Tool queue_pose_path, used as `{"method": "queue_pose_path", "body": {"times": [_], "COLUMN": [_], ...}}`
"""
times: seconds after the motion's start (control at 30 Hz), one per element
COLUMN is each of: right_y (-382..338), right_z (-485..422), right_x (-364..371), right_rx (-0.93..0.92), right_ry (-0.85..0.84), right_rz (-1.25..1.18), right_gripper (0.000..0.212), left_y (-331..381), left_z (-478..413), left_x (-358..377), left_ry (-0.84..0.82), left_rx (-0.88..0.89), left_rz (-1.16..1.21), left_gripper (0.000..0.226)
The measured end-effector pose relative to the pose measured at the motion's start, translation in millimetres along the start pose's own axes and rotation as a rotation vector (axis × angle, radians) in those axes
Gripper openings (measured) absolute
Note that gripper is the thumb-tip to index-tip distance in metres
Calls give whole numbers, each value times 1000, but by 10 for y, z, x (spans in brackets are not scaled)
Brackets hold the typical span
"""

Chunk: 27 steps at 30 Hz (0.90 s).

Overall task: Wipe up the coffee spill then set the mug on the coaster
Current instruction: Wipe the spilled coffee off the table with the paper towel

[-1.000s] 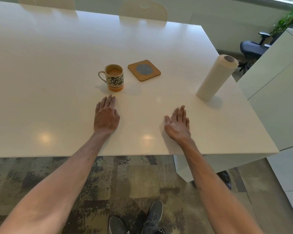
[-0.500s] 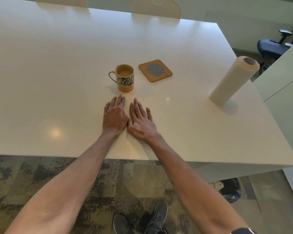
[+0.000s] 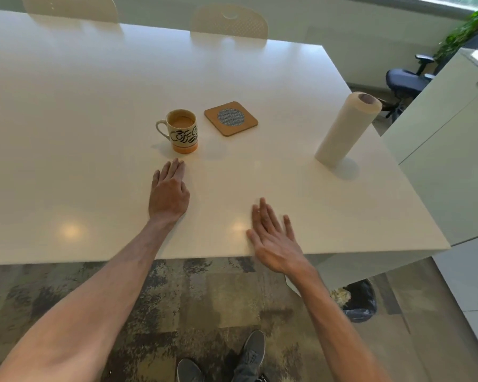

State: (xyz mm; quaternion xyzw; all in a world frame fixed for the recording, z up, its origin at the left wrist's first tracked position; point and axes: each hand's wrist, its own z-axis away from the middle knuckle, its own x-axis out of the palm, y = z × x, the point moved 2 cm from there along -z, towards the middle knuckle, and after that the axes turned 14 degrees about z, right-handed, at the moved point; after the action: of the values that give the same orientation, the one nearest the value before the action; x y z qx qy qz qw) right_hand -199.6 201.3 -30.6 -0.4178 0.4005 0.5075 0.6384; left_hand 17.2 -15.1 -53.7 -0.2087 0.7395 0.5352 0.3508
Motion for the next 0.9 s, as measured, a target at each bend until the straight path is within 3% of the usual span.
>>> {"method": "queue_pose_path", "body": {"times": [0.23,0.4,0.9], "right_y": [461,298,-925], "right_z": [-374,-919,-1085], "right_x": [-276,-578,-290], "right_rx": [198,228,-187], "right_ry": [-21,-42,1], "right_rz": [-119,-190,14], "right_gripper": [71,74,73], "left_y": [27,44,38], "left_z": [30,9,-14], "left_x": [-25,-21,-29], "left_ry": [2,15,21], "left_rx": [-14,-21,-6], "left_rz": [-3,-18,-37], "left_gripper": [61,61,60]}}
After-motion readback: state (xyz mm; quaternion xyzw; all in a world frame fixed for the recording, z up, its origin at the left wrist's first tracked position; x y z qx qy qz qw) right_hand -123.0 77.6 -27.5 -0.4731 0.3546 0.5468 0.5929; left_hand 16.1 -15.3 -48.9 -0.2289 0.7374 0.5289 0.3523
